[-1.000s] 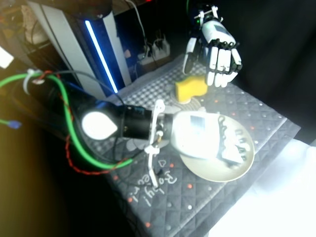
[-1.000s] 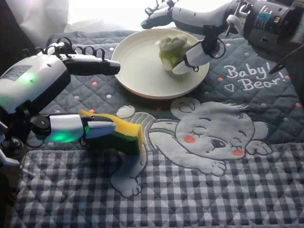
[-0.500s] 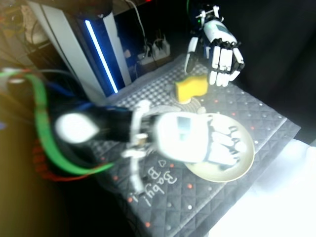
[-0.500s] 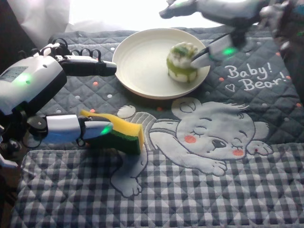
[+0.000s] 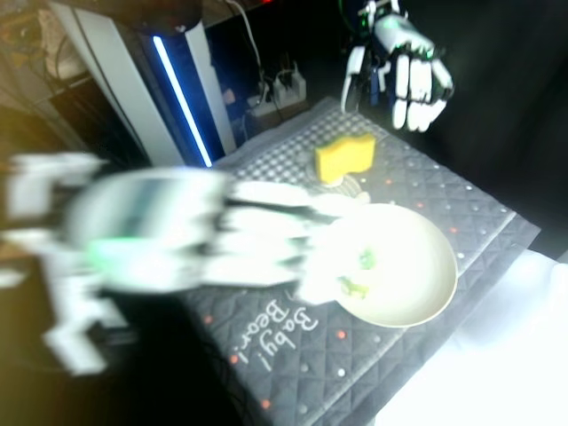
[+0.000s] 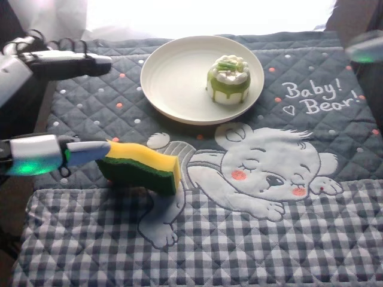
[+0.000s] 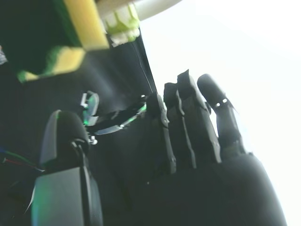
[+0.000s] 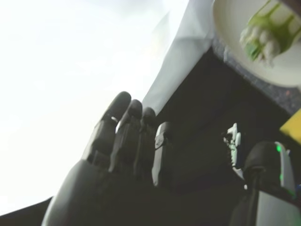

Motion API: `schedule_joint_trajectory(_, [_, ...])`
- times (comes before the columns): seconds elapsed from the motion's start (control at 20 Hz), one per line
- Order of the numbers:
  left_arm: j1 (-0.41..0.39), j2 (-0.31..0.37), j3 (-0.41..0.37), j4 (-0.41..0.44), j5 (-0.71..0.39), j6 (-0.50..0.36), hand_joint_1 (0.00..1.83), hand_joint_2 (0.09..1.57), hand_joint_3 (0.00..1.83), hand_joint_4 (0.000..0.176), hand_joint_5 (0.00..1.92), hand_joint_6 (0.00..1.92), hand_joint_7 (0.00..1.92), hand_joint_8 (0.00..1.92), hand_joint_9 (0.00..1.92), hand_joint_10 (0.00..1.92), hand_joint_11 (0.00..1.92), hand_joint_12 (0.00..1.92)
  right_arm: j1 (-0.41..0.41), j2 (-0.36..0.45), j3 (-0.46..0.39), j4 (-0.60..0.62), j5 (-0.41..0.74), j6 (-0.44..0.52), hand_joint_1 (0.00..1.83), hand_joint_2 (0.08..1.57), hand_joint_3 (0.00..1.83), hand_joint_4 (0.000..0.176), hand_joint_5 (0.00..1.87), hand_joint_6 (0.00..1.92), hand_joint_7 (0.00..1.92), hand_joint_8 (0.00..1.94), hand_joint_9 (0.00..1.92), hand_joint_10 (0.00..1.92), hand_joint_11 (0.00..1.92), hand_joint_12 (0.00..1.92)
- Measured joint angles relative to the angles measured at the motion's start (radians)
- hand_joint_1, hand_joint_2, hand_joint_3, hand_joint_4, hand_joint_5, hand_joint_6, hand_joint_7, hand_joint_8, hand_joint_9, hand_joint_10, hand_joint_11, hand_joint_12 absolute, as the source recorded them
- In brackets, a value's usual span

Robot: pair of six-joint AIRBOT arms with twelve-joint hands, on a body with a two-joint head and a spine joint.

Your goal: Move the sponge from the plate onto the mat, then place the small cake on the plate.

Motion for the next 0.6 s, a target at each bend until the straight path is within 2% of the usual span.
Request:
schedule_joint_trajectory(0.05, [0.020, 0.016, -0.008, 0.002, -0.035, -0.008, 0.88, 0.91, 0.00, 0.000, 0.57, 0.00, 0.58, 0.01, 0.61, 0.05, 0.05, 1.55, -0.087, 0.039, -0.047, 0.079, 0.059, -0.044, 0.76, 0.92, 0.00, 0.128, 0.23, 0.00, 0.22, 0.00, 0.15, 0.00, 0.00, 0.56])
schedule_joint_trajectory(0.1, [0.031, 0.026, -0.019, -0.007, -0.061, -0.008, 0.87, 0.91, 0.00, 0.000, 0.55, 0.00, 0.57, 0.00, 0.60, 0.05, 0.04, 1.56, -0.175, 0.053, -0.070, 0.146, 0.142, -0.045, 0.80, 0.93, 0.00, 0.128, 0.25, 0.00, 0.23, 0.00, 0.14, 0.00, 0.00, 0.34])
schedule_joint_trajectory(0.15, [0.049, 0.033, -0.029, -0.008, -0.106, -0.009, 0.83, 0.92, 0.00, 0.000, 0.51, 0.00, 0.53, 0.00, 0.57, 0.04, 0.01, 1.56, -0.287, 0.055, -0.090, 0.239, 0.249, -0.045, 0.80, 0.93, 0.00, 0.136, 0.26, 0.00, 0.22, 0.00, 0.13, 0.00, 0.00, 0.26])
schedule_joint_trajectory(0.2, [0.058, 0.034, -0.032, -0.005, -0.135, -0.011, 0.79, 0.90, 0.00, 0.000, 0.47, 0.00, 0.49, 0.00, 0.53, 0.02, 0.00, 1.46, -0.367, 0.055, -0.105, 0.299, 0.318, -0.046, 0.86, 0.92, 0.00, 0.125, 0.28, 0.00, 0.24, 0.00, 0.13, 0.00, 0.00, 0.11])
schedule_joint_trajectory(0.25, [0.072, 0.034, -0.037, -0.006, -0.163, -0.021, 0.76, 0.90, 0.00, 0.000, 0.43, 0.00, 0.47, 0.00, 0.51, 0.01, 0.00, 1.41, -0.463, 0.054, -0.122, 0.368, 0.401, -0.047, 0.86, 0.91, 0.00, 0.132, 0.29, 0.00, 0.26, 0.01, 0.14, 0.00, 0.00, 0.06])
schedule_joint_trajectory(0.3, [0.079, 0.034, -0.040, -0.011, -0.185, -0.039, 0.68, 0.89, 0.00, 0.000, 0.38, 0.00, 0.44, 0.00, 0.48, 0.00, 0.00, 1.37, -0.577, 0.050, -0.154, 0.462, 0.517, -0.049, 0.85, 0.91, 0.00, 0.097, 0.28, 0.00, 0.31, 0.00, 0.21, 0.01, 0.00, 0.08])
schedule_joint_trajectory(0.35, [0.079, 0.034, -0.040, -0.011, -0.195, -0.046, 0.68, 0.89, 0.00, 0.000, 0.38, 0.00, 0.44, 0.00, 0.48, 0.00, 0.00, 1.37, -0.613, 0.050, -0.167, 0.493, 0.557, -0.049, 0.85, 0.91, 0.00, 0.097, 0.28, 0.00, 0.31, 0.00, 0.21, 0.01, 0.00, 0.08])
schedule_joint_trajectory(0.4, [0.084, 0.034, -0.042, -0.009, -0.220, -0.054, 0.66, 0.90, 0.00, 0.000, 0.31, 0.00, 0.41, 0.00, 0.47, 0.00, 0.00, 1.40, -0.703, 0.047, -0.195, 0.569, 0.665, -0.049, 0.83, 0.92, 0.00, 0.099, 0.33, 0.00, 0.34, 0.00, 0.26, 0.00, 0.00, 0.20])
schedule_joint_trajectory(0.45, [0.094, 0.032, -0.044, -0.004, -0.249, -0.068, 0.61, 0.91, 0.01, 0.003, 0.28, 0.00, 0.38, 0.00, 0.46, 0.00, 0.00, 1.42, -0.789, 0.043, -0.221, 0.649, 0.765, -0.048, 0.84, 0.93, 0.00, 0.121, 0.37, 0.01, 0.35, 0.00, 0.25, 0.00, 0.00, 0.19])
schedule_joint_trajectory(0.5, [0.100, 0.027, -0.044, -0.005, -0.266, -0.077, 0.48, 0.97, 0.02, 0.010, 0.15, 0.00, 0.28, 0.00, 0.38, 0.00, 0.00, 1.38, -0.811, 0.035, -0.230, 0.685, 0.792, -0.049, 0.92, 0.95, 0.00, 0.092, 0.37, 0.00, 0.33, 0.00, 0.24, 0.00, 0.00, 0.04])
schedule_joint_trajectory(0.55, [0.101, 0.018, -0.044, -0.016, -0.275, -0.084, 0.48, 0.97, 0.02, 0.028, 0.10, 0.00, 0.22, 0.00, 0.32, 0.00, 0.00, 1.31, -0.813, 0.021, -0.230, 0.713, 0.798, -0.047, 0.92, 0.95, 0.00, 0.095, 0.38, 0.00, 0.35, 0.01, 0.26, 0.01, 0.04, 0.03])
schedule_joint_trajectory(0.6, [0.105, 0.008, -0.043, -0.021, -0.286, -0.100, 0.44, 1.01, 0.02, 0.038, 0.05, 0.00, 0.15, 0.00, 0.21, 0.00, 0.00, 1.06, -0.813, 0.005, -0.229, 0.719, 0.807, -0.042, 0.88, 0.96, 0.01, 0.100, 0.33, 0.00, 0.32, 0.00, 0.23, 0.00, 0.01, 0.01])
